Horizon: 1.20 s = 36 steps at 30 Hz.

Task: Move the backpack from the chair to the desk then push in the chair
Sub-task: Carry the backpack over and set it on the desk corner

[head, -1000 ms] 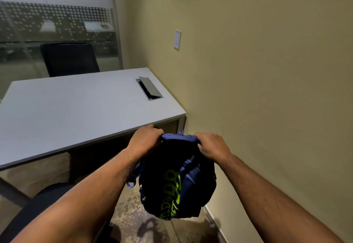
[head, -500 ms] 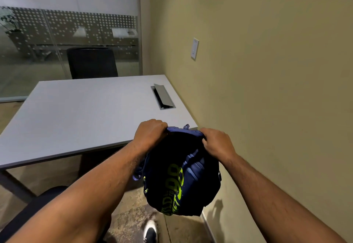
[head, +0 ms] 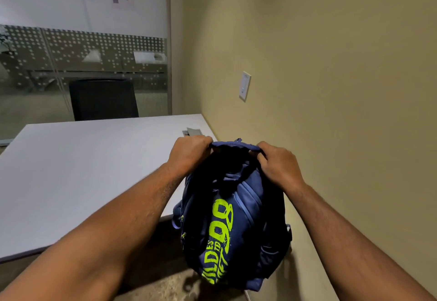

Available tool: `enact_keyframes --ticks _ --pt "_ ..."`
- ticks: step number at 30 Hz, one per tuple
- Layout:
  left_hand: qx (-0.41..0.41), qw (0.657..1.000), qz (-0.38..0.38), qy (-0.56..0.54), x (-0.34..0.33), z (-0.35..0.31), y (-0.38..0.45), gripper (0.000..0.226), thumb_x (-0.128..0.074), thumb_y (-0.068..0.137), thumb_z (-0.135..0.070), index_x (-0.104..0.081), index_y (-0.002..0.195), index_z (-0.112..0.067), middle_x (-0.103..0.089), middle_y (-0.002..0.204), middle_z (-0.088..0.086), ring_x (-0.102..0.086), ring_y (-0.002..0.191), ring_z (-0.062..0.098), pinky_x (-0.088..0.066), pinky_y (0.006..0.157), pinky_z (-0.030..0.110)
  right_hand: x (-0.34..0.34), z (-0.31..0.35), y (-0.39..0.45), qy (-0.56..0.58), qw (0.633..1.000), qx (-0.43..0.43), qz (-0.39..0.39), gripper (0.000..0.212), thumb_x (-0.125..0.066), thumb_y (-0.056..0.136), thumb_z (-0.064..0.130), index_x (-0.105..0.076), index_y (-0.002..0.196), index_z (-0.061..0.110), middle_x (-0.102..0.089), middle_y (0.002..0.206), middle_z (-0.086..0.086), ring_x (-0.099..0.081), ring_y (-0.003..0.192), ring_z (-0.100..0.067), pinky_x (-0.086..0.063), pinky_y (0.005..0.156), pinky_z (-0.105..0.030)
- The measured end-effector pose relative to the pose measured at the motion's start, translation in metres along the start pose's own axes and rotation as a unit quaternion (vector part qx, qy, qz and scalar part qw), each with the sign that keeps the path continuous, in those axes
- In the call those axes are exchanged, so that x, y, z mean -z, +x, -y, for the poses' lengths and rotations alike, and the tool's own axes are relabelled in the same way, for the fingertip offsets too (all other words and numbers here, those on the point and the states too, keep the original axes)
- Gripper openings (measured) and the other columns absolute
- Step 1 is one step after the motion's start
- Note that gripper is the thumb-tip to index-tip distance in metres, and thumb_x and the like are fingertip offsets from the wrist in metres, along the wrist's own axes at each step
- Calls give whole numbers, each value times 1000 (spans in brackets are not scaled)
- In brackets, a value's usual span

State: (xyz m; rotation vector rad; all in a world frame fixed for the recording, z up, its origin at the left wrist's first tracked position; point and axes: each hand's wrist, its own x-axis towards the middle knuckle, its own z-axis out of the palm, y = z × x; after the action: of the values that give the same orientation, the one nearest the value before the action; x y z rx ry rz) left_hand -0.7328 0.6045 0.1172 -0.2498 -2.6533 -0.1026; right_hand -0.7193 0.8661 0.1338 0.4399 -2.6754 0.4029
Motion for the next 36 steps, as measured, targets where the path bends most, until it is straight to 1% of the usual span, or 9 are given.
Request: enact_keyframes --ticks 4,5,9,13,18,23,27,33,36 --pt "-22 1000 -11 -8 -1 27 64 35 -50 99 -50 -69 104 -22 -75 102 4 -70 90 37 -44 67 36 3 2 52 16 999 -7 -31 19 -54 103 38 -65 103 23 -73 85 -6 -65 79 -37 -48 65 -42" --pt "-27 999 -18 -14 -1 32 78 34 -51 99 -50 -69 103 -22 -75 101 5 -70 89 37 -44 67 36 3 3 63 18 999 -8 -43 19 -55 103 38 -65 102 22 -72 82 -6 -64 77 -36 -46 64 -41" --pt "-58 997 -42 -26 6 47 133 17 -54 100 -34 -65 106 -23 -74 101 5 -69 86 39 -51 68 41 2 8 107 12 995 -24 -95 19 -56 102 34 -63 96 18 -66 71 -4 -58 66 -34 -35 57 -37" --pt "-109 992 -37 -42 12 51 181 16 -54 94 -14 -57 109 -18 -70 102 7 -66 83 38 -45 62 40 -2 11 142 -2 990 -40 -138 17 -56 101 28 -61 92 14 -63 66 -5 -56 59 -34 -40 54 -37" --pt "-98 991 -37 -89 6 53 225 19 -52 93 -5 -55 111 -11 -67 106 13 -64 90 40 -53 74 50 -10 12 180 -13 983 -46 -177 21 -58 102 29 -61 89 12 -54 61 0 -54 55 -33 -39 52 -35" --pt "-86 987 -53 -124 -11 57 260 21 -51 93 -1 -55 113 -7 -67 108 16 -63 91 41 -51 78 52 -26 7 213 -1 980 -50 -193 24 -59 102 28 -61 88 9 -56 61 -5 -54 54 -35 -37 52 -35" --pt "-75 986 -54 -139 -28 60 288 22 -53 94 2 -57 115 -7 -67 108 17 -63 91 41 -51 77 50 -43 1 238 29 977 -57 -203 25 -60 102 29 -60 86 10 -49 60 2 -49 53 -30 -34 53 -34" --pt "-76 986 -40 -145 -51 60 333 25 -56 94 3 -57 117 -8 -66 109 15 -63 93 40 -52 79 51 -66 -21 272 54 976 -73 -197 24 -59 104 29 -62 89 10 -53 63 3 -52 53 -27 -35 54 -32" --pt "-76 985 -34 -148 -65 59 349 28 -57 93 4 -57 118 -8 -65 111 14 -63 94 39 -52 78 49 -77 -31 283 55 978 -70 -190 27 -57 105 31 -61 90 9 -57 65 0 -52 54 -27 -37 53 -34"
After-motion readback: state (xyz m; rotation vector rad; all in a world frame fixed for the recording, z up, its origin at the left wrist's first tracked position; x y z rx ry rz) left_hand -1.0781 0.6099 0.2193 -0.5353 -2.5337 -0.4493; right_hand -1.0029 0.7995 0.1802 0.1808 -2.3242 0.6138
